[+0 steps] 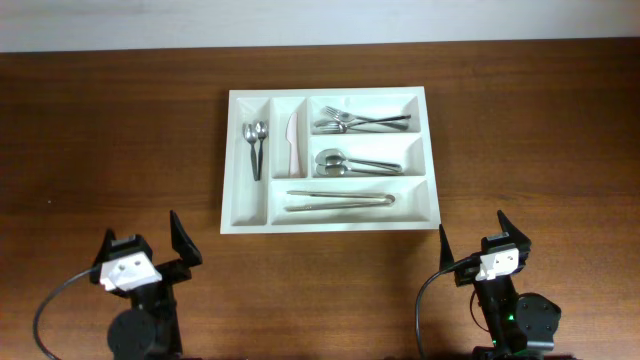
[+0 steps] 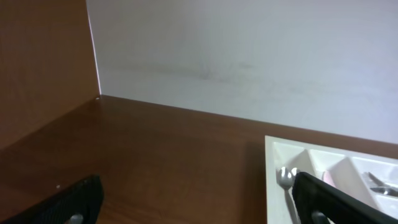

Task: Pack container

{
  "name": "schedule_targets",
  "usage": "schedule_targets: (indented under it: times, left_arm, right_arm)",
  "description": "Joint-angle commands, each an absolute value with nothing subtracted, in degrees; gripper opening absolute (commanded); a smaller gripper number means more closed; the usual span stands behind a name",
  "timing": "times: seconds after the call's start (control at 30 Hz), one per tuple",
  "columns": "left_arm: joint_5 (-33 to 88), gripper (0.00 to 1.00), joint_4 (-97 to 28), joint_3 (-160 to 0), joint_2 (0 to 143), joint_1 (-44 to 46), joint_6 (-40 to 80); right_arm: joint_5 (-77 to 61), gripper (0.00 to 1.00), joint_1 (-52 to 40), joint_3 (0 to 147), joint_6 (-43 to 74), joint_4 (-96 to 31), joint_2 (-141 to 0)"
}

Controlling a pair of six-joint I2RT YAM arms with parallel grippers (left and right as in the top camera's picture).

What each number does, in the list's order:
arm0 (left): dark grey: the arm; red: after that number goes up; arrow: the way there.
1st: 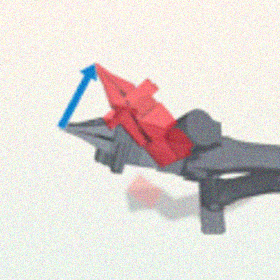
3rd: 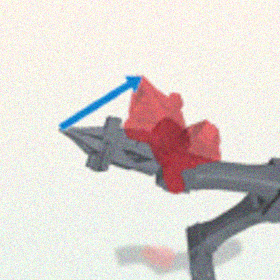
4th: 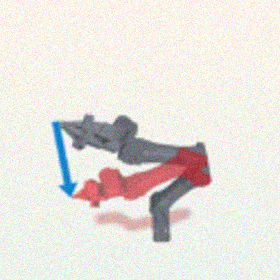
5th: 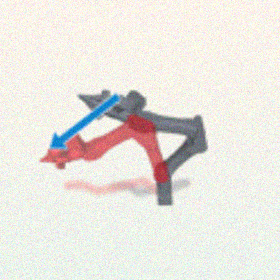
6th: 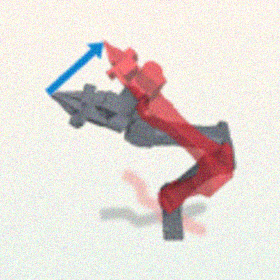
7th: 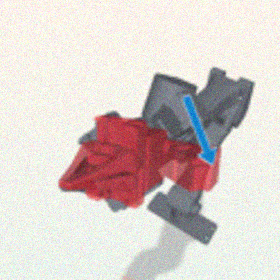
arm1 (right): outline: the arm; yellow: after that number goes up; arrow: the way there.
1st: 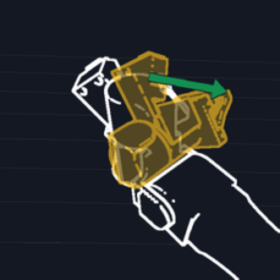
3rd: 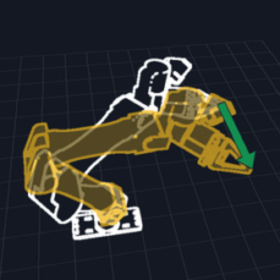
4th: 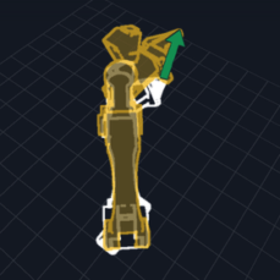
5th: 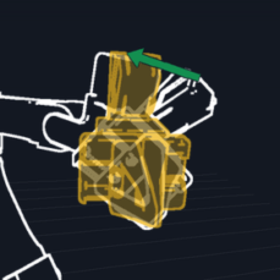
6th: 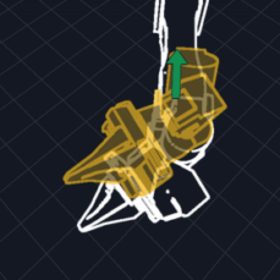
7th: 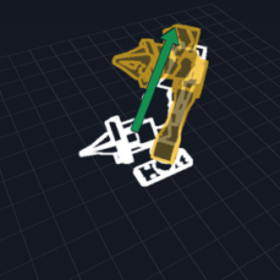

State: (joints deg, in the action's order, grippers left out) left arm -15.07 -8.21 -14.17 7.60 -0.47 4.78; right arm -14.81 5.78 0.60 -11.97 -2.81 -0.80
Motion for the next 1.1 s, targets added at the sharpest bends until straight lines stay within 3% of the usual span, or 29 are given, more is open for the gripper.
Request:
schedule_targets:
  times: [0.0,0.53,1.07]
  left_arm:
    - [-15.44,0.99,-7.31,-10.94,3.14,-0.71,6.87]
    - [-5.91,0.99,-2.98,-0.64,0.3,-0.71,6.85]
    - [-0.38,0.99,-4.75,-0.51,0.3,-0.71,3.62]
  right_arm:
    - [-14.15,0.99,5.21,0.32,-11.75,-3.22,-0.25]
    - [-14.15,0.99,5.21,0.32,-11.75,-3.25,-0.25]
    - [-14.15,0.99,5.21,0.32,-11.75,-3.25,-0.25]
